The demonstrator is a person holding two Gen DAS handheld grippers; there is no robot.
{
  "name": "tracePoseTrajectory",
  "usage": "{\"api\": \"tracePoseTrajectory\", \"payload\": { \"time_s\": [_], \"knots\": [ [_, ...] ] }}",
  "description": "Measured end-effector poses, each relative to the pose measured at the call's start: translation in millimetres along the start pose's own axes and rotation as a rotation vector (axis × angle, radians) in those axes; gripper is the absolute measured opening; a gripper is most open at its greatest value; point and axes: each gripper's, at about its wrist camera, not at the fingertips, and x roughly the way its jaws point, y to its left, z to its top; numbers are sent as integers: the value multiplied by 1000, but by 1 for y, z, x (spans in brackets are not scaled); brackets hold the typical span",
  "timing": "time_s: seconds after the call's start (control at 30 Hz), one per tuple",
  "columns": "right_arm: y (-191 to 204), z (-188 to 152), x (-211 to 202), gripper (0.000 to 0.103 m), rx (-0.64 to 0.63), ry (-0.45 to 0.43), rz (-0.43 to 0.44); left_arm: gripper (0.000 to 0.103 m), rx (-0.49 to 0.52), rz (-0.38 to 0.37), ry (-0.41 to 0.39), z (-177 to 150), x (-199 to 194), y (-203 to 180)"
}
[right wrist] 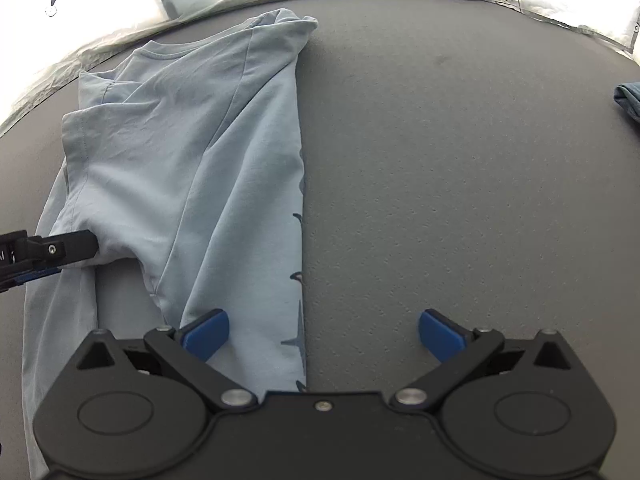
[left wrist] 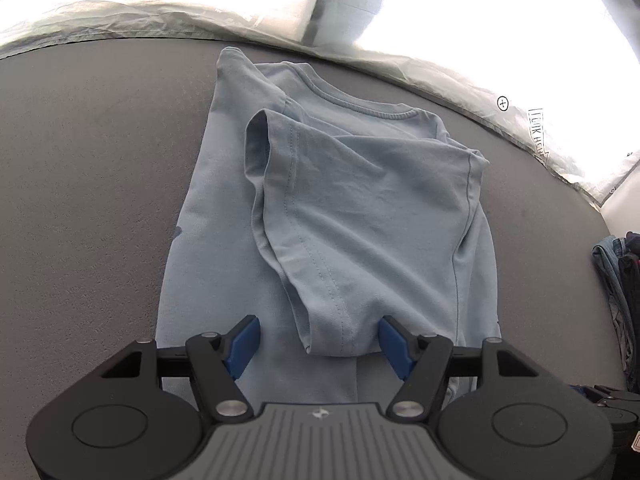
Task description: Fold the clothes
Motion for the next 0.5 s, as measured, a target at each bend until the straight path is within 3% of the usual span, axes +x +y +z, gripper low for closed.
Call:
{"api": "tracePoseTrajectory", "payload": {
  "time_s": [0.23,0.33,0.37,0.5],
  "knots": [
    [2,-1,0,103,-6,6,-10,63,-58,-47,-5,11,1,1],
    [4,-2,0,103,-7,-1,-8,39,-34,-28,6,16,2,-6],
    [5,-2,0,103,-8,-1,-7,17,-21,-20,10,17,2,-8],
    [3,-2,-1,103,-6,-3,-2,5,11,3,-58,18,-7,-17]
  ]
}}
